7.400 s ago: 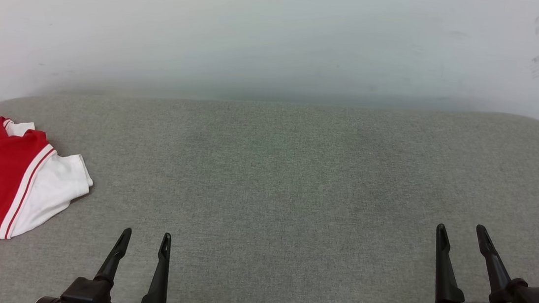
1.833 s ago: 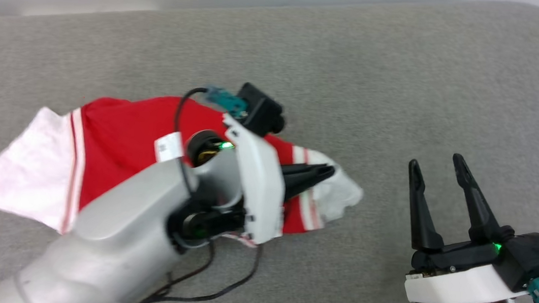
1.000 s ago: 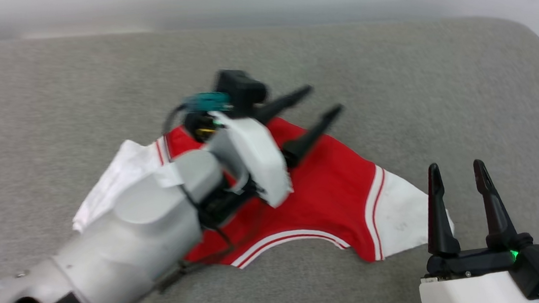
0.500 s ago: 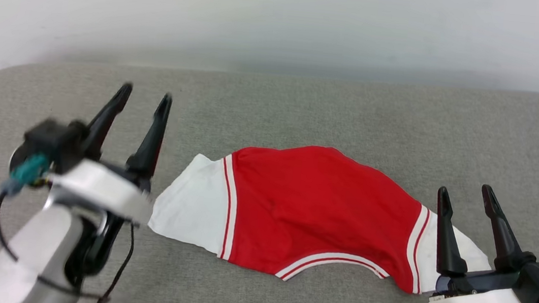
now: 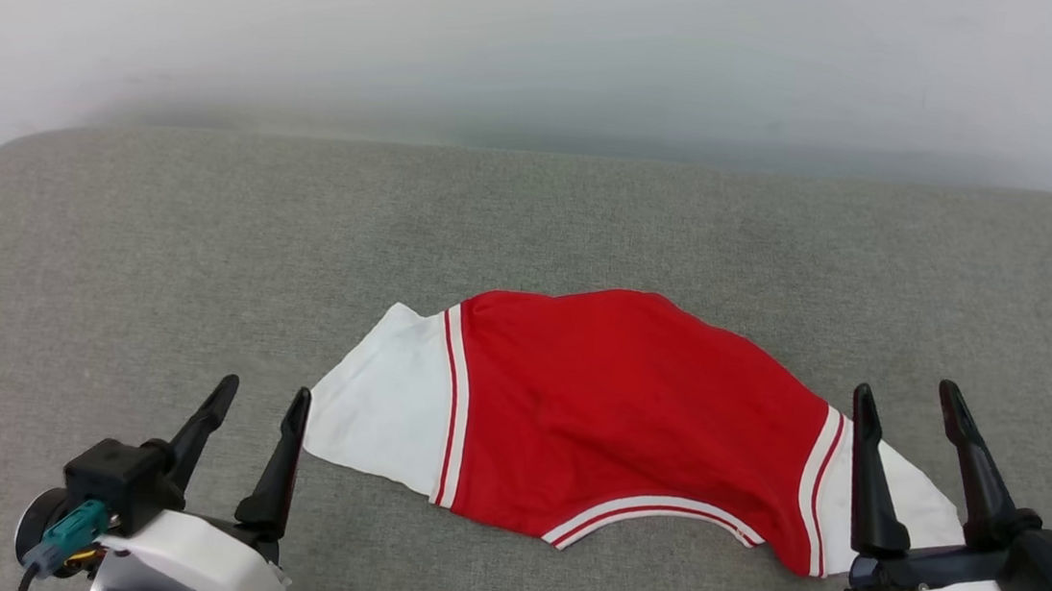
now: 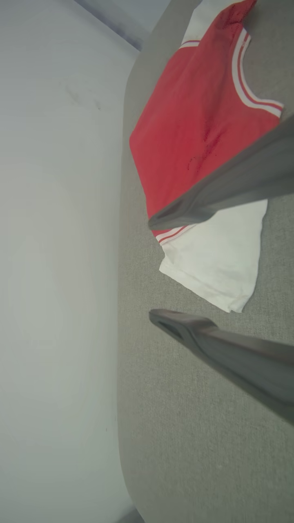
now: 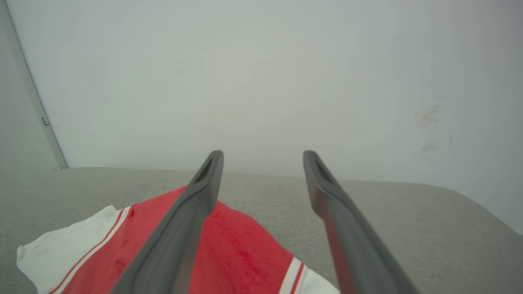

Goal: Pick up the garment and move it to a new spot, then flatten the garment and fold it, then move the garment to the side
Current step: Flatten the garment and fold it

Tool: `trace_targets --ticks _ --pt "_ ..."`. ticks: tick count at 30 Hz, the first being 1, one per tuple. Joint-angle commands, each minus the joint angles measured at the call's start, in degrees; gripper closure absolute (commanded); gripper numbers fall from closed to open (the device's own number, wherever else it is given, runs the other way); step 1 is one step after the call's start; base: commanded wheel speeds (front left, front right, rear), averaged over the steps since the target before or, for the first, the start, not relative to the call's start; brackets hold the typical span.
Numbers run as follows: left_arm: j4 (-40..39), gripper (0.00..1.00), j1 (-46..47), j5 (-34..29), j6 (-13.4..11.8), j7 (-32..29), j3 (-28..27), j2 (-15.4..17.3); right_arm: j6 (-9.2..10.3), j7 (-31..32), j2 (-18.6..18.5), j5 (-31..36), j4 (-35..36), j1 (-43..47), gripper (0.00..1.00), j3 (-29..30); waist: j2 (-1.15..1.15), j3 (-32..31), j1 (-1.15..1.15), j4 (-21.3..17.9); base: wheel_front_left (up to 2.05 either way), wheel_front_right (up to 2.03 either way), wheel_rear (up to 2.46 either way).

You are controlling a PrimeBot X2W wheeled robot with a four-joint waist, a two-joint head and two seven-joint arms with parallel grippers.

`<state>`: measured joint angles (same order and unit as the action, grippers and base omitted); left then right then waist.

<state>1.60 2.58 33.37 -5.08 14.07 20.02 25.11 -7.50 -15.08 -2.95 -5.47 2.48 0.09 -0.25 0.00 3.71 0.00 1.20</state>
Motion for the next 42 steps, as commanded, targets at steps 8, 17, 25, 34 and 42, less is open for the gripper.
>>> trace_targets --ticks 8,17,25,34,42 --pt "-1.87 0.0 5.3 0.1 -2.68 -17.03 2.72 3.41 0.02 -0.14 0.13 0.38 0.42 -0.84 0.0 -0.96 0.0 3.84 0.0 -1.83 0.0 0.0 0.0" --pt "-2.96 0.0 12.0 -0.01 -6.03 -37.9 5.38 7.86 0.02 -0.14 0.12 0.53 0.87 -3.25 0.0 -2.34 0.0 10.44 0.0 -4.84 0.0 0.0 0.0" --pt "0.02 0.0 12.33 0.58 -7.52 -42.57 5.68 8.52 0.02 -0.14 0.13 0.19 1.23 -4.56 0.0 -2.56 0.0 14.28 0.0 -6.44 0.0 0.0 0.0" --pt "5.5 1.0 9.83 2.6 -4.15 -46.67 10.21 6.68 0.02 -0.14 0.13 0.28 1.05 -5.16 0.0 -2.42 0.0 15.22 0.0 -6.16 0.0 0.0 0.0" --pt "2.86 1.0 9.05 1.98 -5.2 -43.05 9.42 6.8 0.02 -0.14 0.13 0.48 -0.1 -4.02 0.0 -2.66 0.0 11.43 0.0 -4.3 0.0 0.0 0.0"
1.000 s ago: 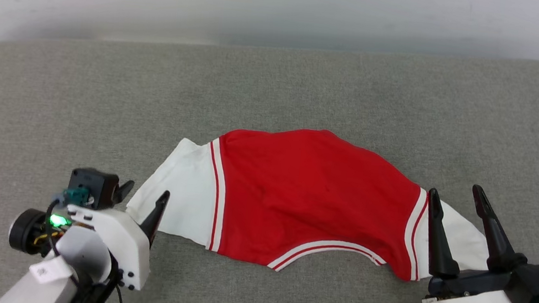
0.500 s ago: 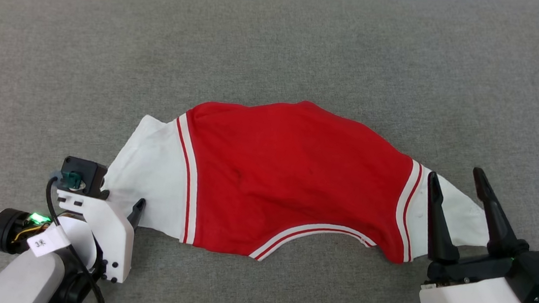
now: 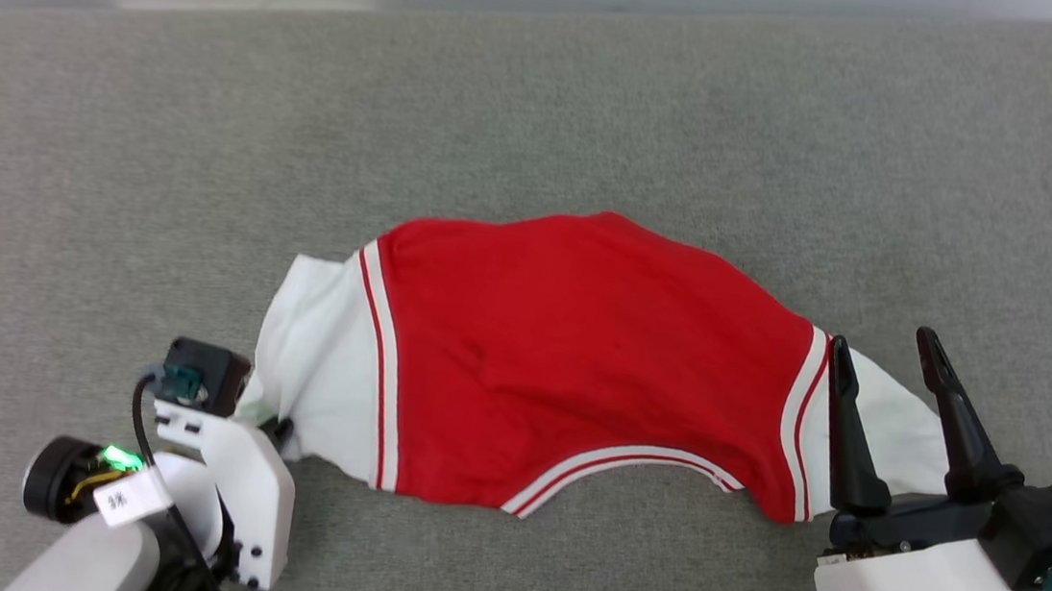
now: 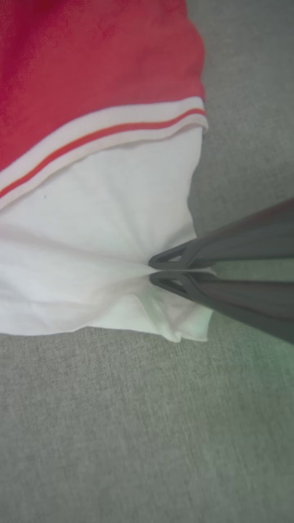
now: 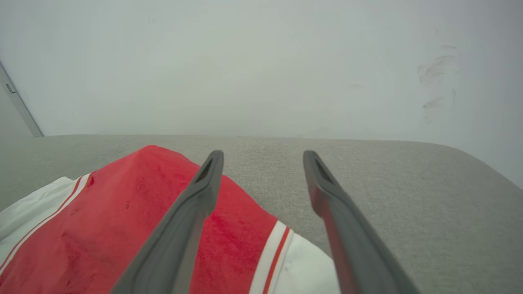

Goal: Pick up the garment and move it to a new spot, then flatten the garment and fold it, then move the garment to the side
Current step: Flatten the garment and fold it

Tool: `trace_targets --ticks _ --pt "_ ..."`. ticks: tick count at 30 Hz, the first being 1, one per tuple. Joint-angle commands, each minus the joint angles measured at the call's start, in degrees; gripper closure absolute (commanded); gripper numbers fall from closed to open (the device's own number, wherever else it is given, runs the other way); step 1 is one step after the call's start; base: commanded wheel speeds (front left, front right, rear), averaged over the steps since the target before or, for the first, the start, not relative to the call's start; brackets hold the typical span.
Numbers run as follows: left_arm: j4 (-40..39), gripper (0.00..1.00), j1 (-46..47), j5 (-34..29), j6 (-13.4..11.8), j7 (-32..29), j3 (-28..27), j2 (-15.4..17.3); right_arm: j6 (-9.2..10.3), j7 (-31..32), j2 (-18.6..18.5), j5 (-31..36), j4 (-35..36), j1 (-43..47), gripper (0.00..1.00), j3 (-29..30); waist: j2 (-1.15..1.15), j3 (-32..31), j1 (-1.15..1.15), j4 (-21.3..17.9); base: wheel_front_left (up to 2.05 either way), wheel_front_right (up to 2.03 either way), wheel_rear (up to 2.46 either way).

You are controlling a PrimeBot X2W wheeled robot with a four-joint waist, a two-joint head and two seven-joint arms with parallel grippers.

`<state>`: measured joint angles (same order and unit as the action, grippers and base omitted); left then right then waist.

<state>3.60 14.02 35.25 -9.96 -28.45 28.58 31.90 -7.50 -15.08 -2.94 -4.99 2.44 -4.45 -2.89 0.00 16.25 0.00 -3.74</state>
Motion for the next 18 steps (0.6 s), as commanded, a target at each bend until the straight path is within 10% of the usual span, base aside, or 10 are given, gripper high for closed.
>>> trace_targets --ticks 1,18 --pt "0.02 1.0 -2.48 0.05 -0.53 -0.26 0.58 0.3 0.02 -0.14 0.12 -0.07 -0.21 0.7 0.0 0.02 0.0 -1.81 0.0 0.92 0.0 0.0 0.0" --pt "-7.84 1.0 -12.53 0.47 -3.51 7.34 -4.53 5.73 0.02 -0.14 0.12 -1.08 -5.56 4.61 0.0 1.04 0.0 -11.43 0.0 3.72 0.0 0.0 0.0"
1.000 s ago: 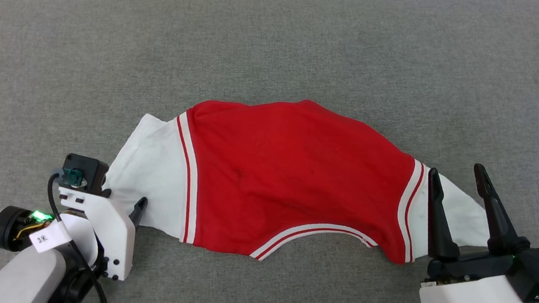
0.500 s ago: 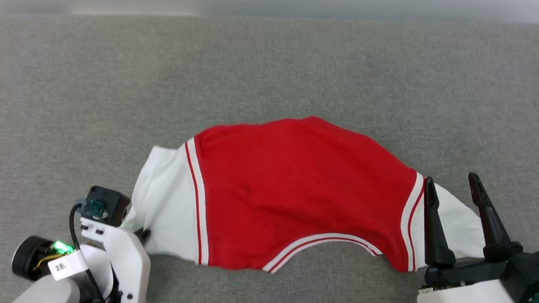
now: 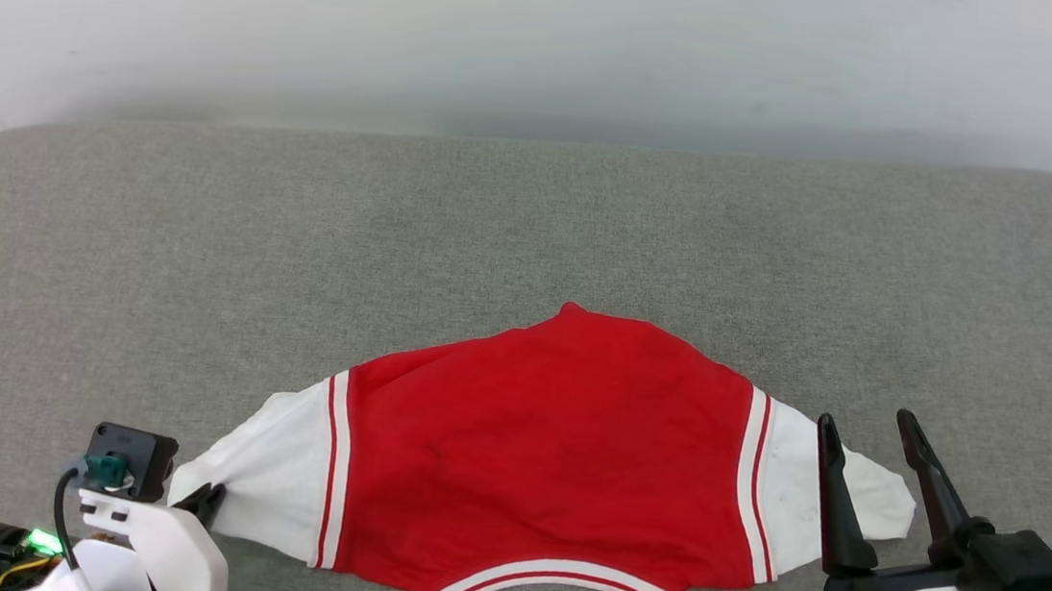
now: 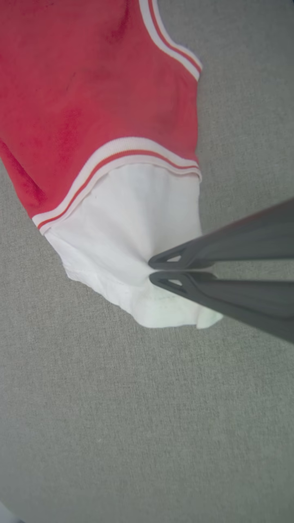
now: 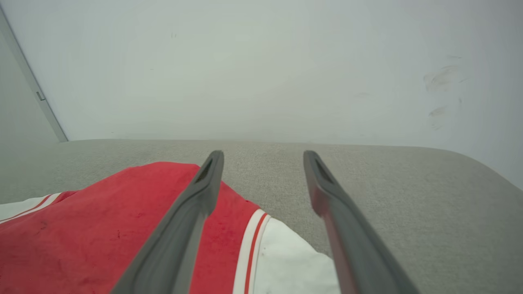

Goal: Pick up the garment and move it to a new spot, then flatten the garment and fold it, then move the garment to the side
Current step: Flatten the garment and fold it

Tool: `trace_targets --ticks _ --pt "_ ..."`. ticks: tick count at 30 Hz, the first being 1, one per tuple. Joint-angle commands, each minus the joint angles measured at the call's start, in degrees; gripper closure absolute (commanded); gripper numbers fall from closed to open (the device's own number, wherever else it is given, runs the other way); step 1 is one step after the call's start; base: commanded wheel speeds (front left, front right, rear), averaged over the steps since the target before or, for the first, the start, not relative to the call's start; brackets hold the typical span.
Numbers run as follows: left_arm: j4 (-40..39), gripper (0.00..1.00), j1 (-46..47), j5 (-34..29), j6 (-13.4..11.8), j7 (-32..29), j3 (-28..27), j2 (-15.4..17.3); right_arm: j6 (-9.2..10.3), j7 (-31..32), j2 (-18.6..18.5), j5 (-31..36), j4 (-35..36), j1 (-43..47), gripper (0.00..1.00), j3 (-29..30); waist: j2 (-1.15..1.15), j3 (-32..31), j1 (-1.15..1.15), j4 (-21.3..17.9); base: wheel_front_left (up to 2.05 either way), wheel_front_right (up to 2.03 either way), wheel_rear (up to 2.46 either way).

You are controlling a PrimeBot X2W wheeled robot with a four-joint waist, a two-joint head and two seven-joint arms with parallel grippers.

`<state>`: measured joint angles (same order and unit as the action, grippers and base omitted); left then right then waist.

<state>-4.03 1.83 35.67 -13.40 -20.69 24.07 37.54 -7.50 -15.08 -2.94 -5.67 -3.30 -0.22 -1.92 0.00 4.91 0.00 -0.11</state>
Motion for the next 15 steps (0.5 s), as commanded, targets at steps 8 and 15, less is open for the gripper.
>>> trace_targets --ticks 8,15 --pt "3.04 0.0 1.23 -2.85 1.53 12.86 -0.65 -3.33 0.02 -0.14 0.12 0.03 -1.22 0.9 0.0 1.18 0.0 -1.38 0.0 0.75 0.0 0.0 0.0" --pt "3.2 0.0 0.85 -7.18 3.84 30.73 -1.42 -4.99 0.02 -0.14 0.12 1.47 -0.3 1.93 0.0 3.33 0.0 -3.52 0.0 2.11 0.0 0.0 0.0"
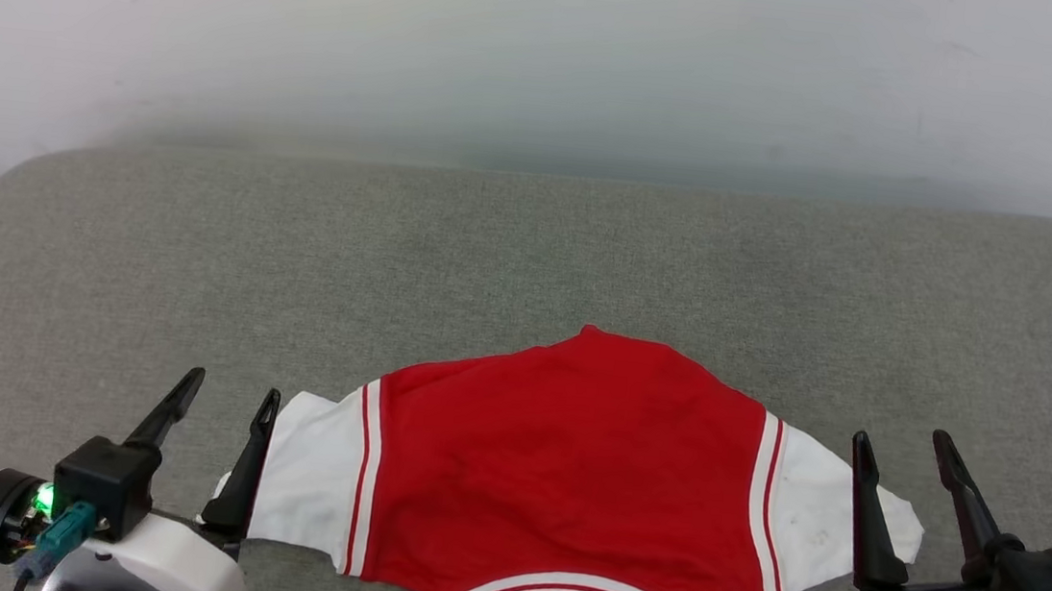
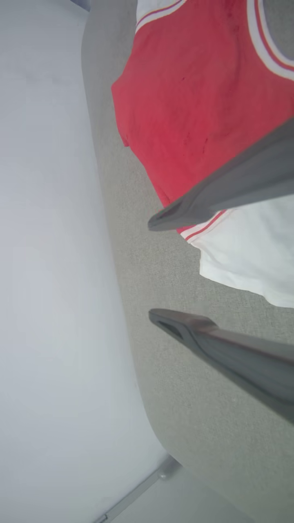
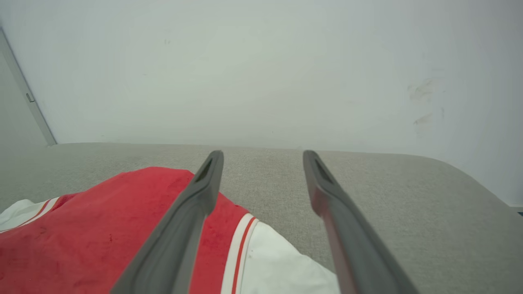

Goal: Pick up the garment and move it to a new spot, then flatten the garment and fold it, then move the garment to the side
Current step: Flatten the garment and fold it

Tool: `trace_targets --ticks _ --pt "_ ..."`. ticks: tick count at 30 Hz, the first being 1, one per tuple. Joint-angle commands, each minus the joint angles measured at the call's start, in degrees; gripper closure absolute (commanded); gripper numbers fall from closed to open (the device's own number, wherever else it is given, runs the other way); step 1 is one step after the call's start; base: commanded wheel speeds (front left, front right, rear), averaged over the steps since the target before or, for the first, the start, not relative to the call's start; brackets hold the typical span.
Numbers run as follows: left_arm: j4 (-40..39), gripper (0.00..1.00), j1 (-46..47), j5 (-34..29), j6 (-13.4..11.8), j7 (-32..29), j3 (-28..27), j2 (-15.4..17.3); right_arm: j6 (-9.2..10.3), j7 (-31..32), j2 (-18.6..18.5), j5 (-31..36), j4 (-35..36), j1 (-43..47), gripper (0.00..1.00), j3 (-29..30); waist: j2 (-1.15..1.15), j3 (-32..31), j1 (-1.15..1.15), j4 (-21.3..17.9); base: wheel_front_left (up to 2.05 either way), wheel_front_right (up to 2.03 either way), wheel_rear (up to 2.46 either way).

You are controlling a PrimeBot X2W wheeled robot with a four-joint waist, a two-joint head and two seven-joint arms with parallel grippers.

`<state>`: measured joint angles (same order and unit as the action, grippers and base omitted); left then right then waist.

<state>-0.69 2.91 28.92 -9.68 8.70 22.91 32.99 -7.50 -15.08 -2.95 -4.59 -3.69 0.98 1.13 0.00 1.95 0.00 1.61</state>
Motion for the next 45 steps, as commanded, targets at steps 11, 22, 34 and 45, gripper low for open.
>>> trace_targets --ticks 11,22,34,45 --pt "-7.46 0.0 -3.72 -7.4 1.54 6.61 -5.19 -3.27 0.02 36.04 -8.39 -1.9 4.9 -0.45 0.0 0.76 0.0 -0.26 0.0 2.83 0.0 0.0 0.0" --pt "-8.19 0.0 -2.68 -8.35 5.42 6.63 -7.69 -6.09 0.02 65.7 -15.57 -7.66 6.1 -4.06 0.0 5.75 0.0 5.02 0.0 7.33 0.0 0.0 0.0" --pt "-5.73 0.0 -1.17 -9.1 8.08 6.58 -9.29 -7.8 0.02 64.39 -14.27 -6.45 -3.62 -5.63 0.0 5.99 0.0 9.48 0.0 11.2 0.0 0.0 0.0" --pt "-1.95 0.0 -1.62 -7.54 8.68 5.85 -9.83 -7.12 0.03 59.66 -15.93 -7.34 -9.07 -4.74 1.0 3.38 0.0 9.28 0.0 9.05 0.0 0.0 0.0"
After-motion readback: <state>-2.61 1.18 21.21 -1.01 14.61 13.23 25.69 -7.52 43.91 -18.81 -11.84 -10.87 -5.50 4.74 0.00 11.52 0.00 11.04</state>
